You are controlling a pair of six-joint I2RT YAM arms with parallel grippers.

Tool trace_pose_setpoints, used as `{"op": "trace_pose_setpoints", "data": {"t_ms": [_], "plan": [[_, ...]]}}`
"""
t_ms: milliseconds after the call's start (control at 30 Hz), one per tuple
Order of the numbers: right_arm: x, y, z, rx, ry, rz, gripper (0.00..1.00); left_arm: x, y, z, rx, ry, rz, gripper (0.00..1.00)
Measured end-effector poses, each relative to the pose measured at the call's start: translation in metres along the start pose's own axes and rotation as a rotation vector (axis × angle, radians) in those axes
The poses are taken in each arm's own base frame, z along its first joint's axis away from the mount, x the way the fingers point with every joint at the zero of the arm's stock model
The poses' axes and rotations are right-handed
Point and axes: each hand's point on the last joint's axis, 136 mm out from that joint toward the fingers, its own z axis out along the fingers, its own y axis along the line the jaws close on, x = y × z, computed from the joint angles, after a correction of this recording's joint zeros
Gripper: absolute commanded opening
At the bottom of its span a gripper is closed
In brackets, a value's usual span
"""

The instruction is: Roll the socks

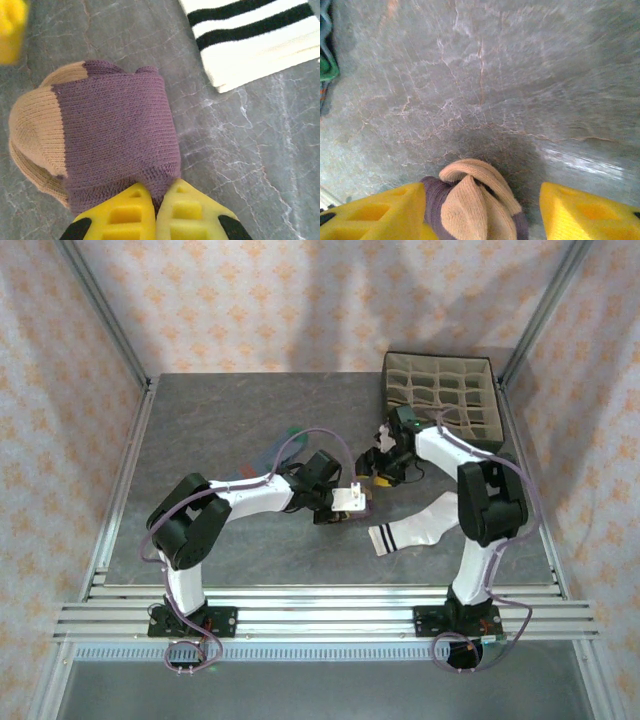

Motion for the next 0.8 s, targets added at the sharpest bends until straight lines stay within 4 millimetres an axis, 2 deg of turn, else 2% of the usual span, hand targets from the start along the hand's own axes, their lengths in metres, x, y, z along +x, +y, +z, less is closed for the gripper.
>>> {"op": "trace_pose_setpoints", "data": {"t_ms": [133,267,400,500,567,700,800], "plan": [[0.001,-0.002,-0.017,0.010,-0.063,-0.009,0.52,-0.001,-0.004,0.000,0.043,-0.008,-0.021,0.00],[0.022,-0.010,-0.019,0.008,-0.064,0.004,0.41,-0.001,-0.001,0.001,0.099,-0.017,-0.083,0.00],[0.043,-0.020,-0.014,0.001,-0.079,-0.005,0.37,-0.001,0.004,0.000,0.163,-0.031,-0.168,0.00],[0.061,-0.024,-0.024,-0.005,-0.131,-0.035,0.36,-0.002,0.006,0.001,0.229,-0.041,-0.237,0.00],[0.066,-0.023,-0.033,-0.007,-0.178,-0.065,0.38,-0.002,0.008,0.000,0.266,-0.045,-0.279,0.00],[0.069,-0.014,-0.061,-0.007,-0.307,-0.177,0.51,-0.002,0.010,0.002,0.339,-0.032,-0.357,0.00],[0.067,-0.004,-0.074,0.012,-0.371,-0.276,0.63,-0.004,0.011,0.004,0.374,-0.009,-0.410,0.00]]}}
